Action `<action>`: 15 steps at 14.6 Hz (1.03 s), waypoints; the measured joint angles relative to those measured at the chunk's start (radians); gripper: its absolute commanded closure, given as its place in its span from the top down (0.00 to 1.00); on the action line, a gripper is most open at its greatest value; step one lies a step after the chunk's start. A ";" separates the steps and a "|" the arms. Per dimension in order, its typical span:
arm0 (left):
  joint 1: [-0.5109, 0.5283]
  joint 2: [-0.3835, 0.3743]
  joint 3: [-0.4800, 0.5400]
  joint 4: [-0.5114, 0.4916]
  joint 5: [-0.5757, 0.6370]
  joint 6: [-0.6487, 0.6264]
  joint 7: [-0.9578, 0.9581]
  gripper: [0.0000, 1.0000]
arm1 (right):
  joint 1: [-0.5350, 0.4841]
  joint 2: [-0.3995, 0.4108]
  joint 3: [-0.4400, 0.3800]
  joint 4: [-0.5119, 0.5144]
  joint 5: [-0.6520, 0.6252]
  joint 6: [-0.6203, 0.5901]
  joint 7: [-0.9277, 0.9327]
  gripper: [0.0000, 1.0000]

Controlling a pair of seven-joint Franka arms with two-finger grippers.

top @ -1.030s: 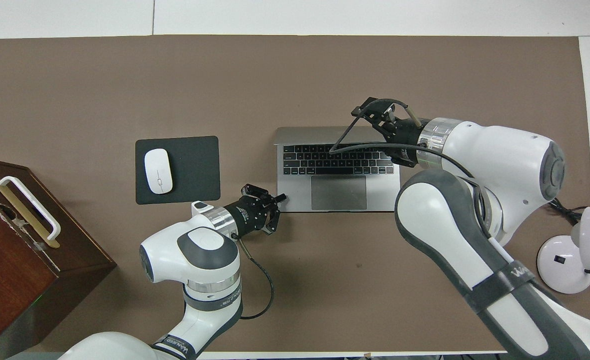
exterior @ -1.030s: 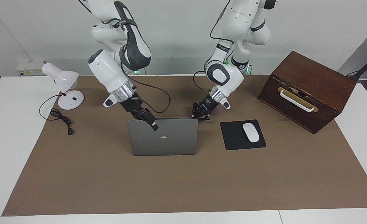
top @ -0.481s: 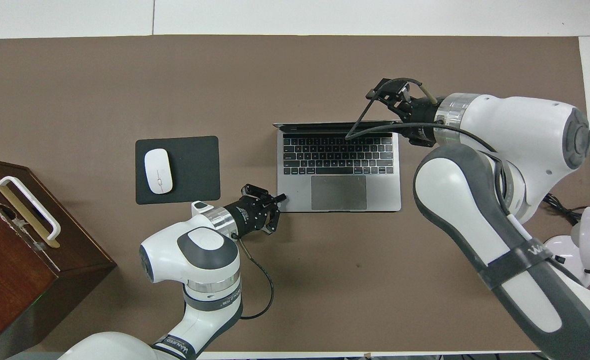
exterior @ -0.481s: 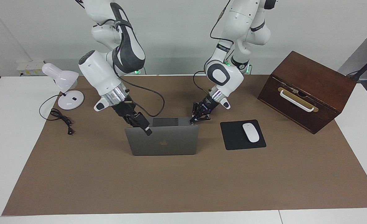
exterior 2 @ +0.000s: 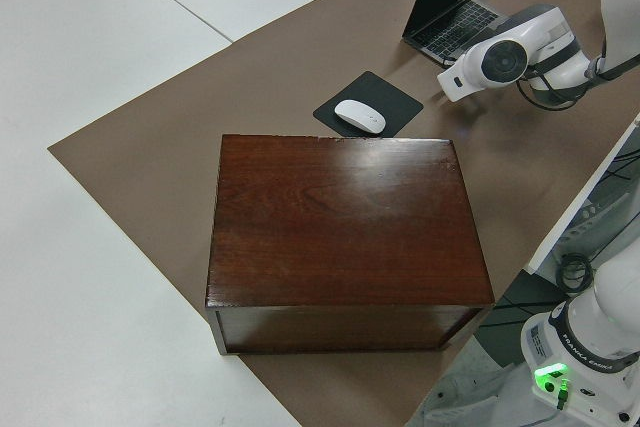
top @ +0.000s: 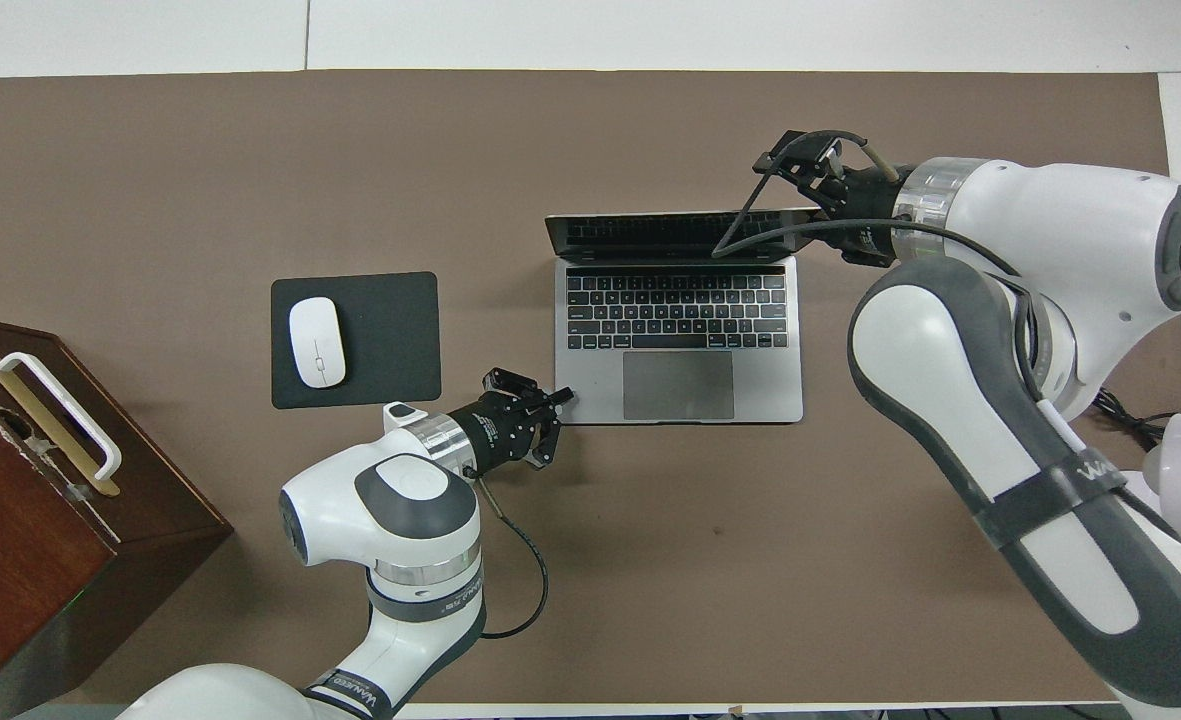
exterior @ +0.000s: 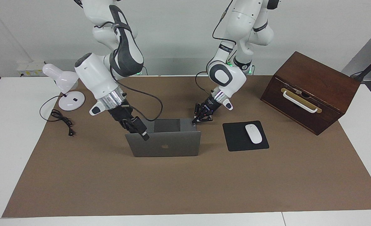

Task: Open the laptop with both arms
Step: 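Push the lid farther open away from the robot with the right gripper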

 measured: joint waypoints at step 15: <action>0.000 0.000 0.000 0.000 0.000 0.000 0.000 0.00 | -0.007 0.057 -0.033 0.066 -0.001 0.000 -0.063 1.00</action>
